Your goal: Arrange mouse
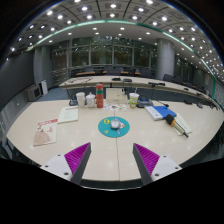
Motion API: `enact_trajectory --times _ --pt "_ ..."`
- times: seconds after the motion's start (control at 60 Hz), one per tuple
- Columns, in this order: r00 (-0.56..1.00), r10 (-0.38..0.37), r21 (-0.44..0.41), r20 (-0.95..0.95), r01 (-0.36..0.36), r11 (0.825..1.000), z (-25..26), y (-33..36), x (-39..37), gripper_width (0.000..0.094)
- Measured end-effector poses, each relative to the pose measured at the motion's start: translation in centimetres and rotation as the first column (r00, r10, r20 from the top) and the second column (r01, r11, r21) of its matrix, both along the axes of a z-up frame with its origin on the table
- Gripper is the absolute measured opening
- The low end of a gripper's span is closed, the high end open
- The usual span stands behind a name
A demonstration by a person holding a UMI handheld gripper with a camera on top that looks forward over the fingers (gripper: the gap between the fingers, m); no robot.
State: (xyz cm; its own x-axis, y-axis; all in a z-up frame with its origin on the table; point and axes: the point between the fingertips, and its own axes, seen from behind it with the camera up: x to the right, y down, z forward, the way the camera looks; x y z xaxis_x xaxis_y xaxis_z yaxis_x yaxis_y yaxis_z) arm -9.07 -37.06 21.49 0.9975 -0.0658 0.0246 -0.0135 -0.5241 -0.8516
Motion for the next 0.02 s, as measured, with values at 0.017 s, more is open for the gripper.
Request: enact_trajectory --times 0.017 --pt "1.000 0.001 -0.001 -0.002 -0.001 1.000 0.00 -0.12 -0.04 0.0856"
